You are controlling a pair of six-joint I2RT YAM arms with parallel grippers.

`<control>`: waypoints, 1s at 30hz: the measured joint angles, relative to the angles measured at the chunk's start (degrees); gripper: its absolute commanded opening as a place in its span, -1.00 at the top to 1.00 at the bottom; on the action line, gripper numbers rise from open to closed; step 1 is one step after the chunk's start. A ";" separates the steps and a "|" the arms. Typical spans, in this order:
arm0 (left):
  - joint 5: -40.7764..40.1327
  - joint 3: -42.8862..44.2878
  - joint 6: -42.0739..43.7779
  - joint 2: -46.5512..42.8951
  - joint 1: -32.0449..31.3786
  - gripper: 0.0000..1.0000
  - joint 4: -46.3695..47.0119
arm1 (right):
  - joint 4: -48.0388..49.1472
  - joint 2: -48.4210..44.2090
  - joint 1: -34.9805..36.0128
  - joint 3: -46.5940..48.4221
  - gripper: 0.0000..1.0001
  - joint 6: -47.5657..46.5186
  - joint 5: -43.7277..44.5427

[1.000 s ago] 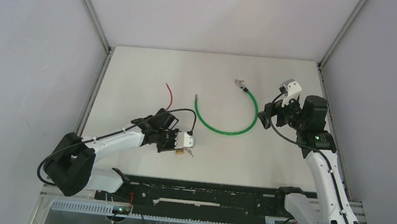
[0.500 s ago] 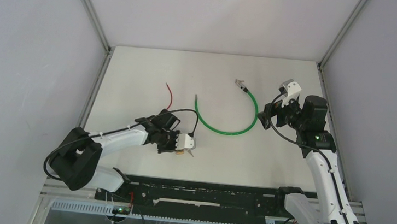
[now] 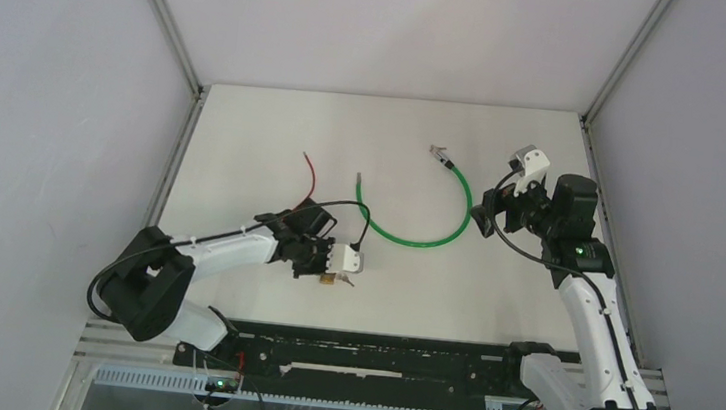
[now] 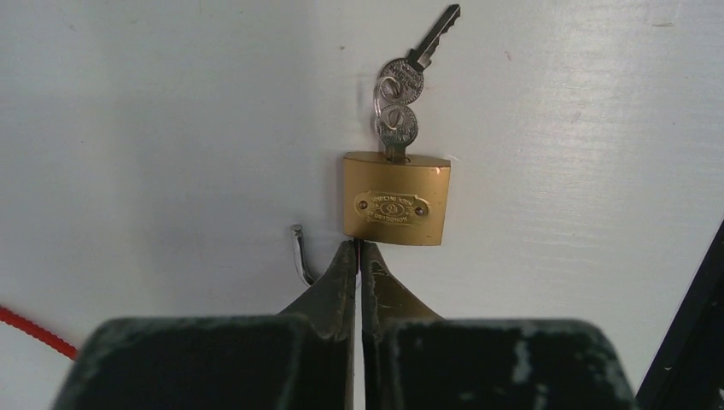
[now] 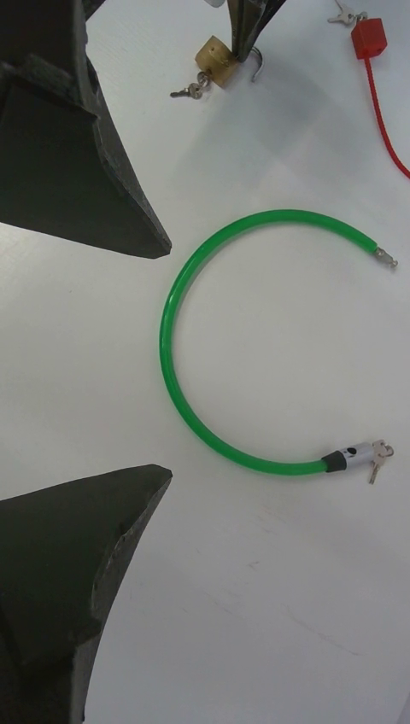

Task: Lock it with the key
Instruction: Pick up the lock from the center of the board.

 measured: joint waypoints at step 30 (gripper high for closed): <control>7.93 7.72 -14.34 -11.93 -0.15 0.99 10.51 | 23.15 20.55 24.72 -0.35 -0.94 13.57 -18.78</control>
